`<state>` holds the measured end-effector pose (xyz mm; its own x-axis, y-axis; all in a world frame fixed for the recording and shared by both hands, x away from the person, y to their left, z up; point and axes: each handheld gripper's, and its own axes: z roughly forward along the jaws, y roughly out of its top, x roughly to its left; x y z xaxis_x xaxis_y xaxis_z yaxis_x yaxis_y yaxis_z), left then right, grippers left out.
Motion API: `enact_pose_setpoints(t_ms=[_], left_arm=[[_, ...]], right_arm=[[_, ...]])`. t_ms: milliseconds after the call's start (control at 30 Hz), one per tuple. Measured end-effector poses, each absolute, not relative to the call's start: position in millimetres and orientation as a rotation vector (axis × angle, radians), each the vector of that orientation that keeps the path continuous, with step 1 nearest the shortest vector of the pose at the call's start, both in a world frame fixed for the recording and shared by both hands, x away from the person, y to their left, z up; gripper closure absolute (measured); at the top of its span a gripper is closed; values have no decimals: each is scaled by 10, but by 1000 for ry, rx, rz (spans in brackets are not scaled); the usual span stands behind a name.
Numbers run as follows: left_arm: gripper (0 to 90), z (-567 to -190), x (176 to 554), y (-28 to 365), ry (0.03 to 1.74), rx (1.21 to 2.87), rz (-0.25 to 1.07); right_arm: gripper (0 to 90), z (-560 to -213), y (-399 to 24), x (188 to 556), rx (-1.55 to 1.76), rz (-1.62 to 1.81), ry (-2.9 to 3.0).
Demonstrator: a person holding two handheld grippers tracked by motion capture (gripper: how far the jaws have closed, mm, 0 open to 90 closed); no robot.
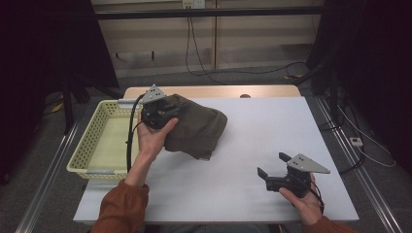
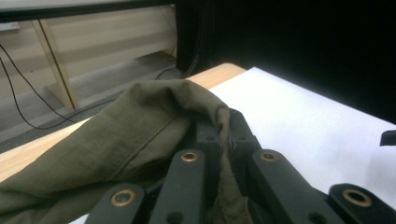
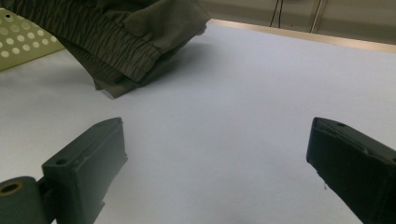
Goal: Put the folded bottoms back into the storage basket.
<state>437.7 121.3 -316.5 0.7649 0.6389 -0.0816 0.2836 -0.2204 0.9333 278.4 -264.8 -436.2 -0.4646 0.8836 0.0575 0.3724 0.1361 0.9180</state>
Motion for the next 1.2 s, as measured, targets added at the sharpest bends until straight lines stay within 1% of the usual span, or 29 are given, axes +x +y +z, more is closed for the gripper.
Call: enact_pose_setpoints(t_ms=[500,933,1200], left_arm=[[869,-2978,4216,1350,701,1797,436],[869,-2868,4099,1597,697,1748,461],[869,-2777,4042,1671,681,1726,478]], right_arm=[[44,-4364,-2650,2784,1201,1300,1910],[44,-4365,-2646,2779,1194,1296,1913],[45,-4362,-2643,2775,1192,1295,1911]])
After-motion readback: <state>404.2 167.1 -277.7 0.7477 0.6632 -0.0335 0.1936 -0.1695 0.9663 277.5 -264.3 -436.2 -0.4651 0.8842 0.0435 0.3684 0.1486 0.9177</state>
